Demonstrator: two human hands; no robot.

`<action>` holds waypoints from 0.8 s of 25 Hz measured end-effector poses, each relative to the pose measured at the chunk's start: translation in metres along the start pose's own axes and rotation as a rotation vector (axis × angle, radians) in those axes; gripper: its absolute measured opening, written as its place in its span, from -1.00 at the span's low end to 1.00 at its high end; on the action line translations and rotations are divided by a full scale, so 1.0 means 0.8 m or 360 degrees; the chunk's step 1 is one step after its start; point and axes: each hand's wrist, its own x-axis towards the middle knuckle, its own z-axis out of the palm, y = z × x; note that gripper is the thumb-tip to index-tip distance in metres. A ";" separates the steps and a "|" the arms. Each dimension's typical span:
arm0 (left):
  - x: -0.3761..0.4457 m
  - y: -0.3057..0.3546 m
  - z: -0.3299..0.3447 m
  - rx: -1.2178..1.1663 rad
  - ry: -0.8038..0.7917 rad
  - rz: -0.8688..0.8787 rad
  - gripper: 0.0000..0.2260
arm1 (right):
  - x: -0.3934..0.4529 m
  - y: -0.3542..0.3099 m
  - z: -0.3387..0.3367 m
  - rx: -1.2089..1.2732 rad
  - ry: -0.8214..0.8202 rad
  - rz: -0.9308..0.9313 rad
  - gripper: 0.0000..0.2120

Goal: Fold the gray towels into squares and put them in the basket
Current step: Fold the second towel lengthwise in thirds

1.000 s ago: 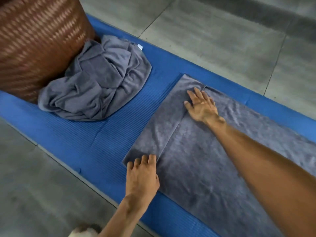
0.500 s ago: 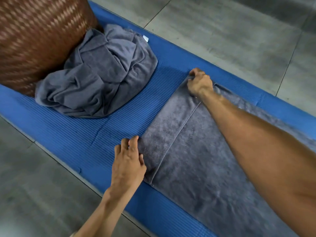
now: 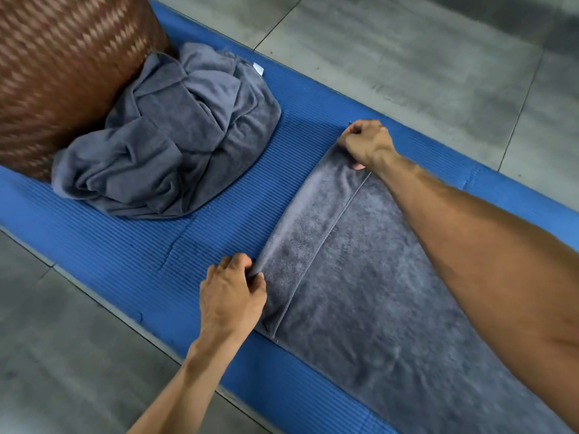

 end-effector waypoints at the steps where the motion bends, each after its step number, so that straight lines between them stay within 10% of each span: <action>1: -0.002 0.002 -0.001 -0.0034 0.0010 0.0024 -0.87 | -0.001 0.000 0.000 0.0117 0.0039 0.0026 -0.92; 8: -0.030 0.025 -0.019 -0.0156 0.0128 0.0250 -0.84 | -0.004 0.000 -0.010 0.0591 0.0443 0.0137 -0.80; 20: -0.103 0.066 0.020 0.0009 0.0053 0.0993 -0.71 | -0.057 0.082 -0.078 0.1532 0.0375 0.0631 -0.83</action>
